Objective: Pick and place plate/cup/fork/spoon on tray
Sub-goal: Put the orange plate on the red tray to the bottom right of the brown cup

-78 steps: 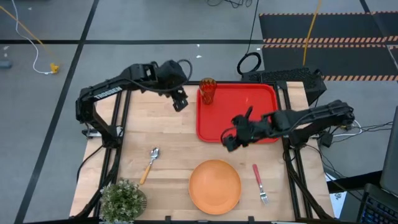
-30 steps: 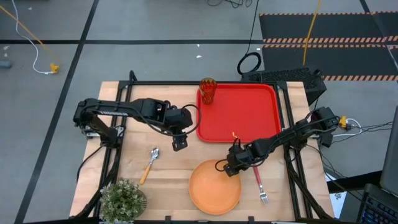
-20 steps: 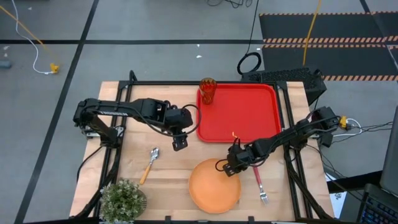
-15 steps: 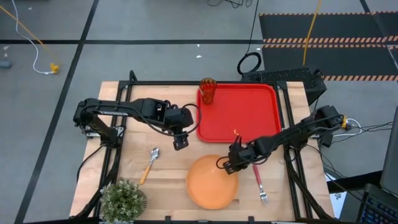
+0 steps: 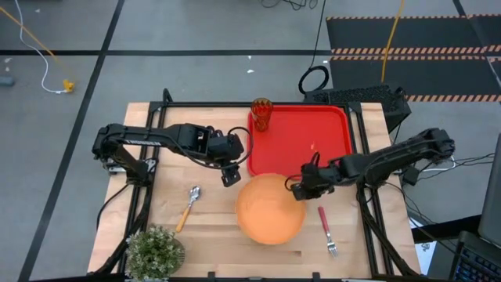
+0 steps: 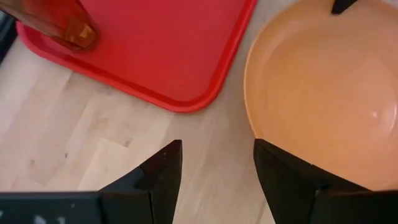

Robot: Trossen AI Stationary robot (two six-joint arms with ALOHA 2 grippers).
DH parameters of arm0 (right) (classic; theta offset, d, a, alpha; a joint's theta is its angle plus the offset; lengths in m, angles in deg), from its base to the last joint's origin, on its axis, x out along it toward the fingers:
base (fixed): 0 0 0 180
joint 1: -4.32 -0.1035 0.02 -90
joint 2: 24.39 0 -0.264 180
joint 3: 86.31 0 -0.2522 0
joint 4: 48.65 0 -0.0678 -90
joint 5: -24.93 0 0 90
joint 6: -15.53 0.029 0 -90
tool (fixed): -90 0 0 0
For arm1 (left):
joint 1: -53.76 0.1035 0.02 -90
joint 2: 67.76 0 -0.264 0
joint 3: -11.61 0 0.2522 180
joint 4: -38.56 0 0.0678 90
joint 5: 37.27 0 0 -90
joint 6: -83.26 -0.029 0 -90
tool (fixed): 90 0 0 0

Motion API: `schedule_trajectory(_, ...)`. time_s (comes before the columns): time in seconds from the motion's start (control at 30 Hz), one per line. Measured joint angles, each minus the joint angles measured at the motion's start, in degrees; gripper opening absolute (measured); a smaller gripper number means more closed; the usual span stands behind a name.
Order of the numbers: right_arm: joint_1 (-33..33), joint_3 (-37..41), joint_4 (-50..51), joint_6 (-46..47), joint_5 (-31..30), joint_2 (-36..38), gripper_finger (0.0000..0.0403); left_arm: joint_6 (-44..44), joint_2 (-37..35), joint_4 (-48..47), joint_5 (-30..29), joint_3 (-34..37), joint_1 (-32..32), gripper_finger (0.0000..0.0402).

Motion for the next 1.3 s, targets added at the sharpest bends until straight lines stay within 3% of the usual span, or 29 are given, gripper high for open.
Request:
schedule_trajectory(0.3, 7.04, 0.0, 6.38, -2.07, -0.89, 9.78, 0.0, -0.35, 0.0, 0.21, -0.73, 0.0, 1.96, 0.02)
schedule_trajectory(0.57, 15.89, -0.02, 12.54, -8.7, -0.69, 13.69, 0.0, 1.16, 0.0, 0.26, -1.32, 0.0, 4.49, 0.02)
schedule_trajectory(0.97, 33.19, -0.04, 18.14, -27.45, 4.62, 13.31, 0.0, 1.2, 0.0, 2.97, -2.93, 0.0, 8.98, 0.02)
schedule_trajectory(1.3, 46.22, -0.07, 19.09, -44.05, 6.74, 10.99, 0.0, -8.17, 0.0, 16.25, -4.92, 0.0, 11.58, 0.02)
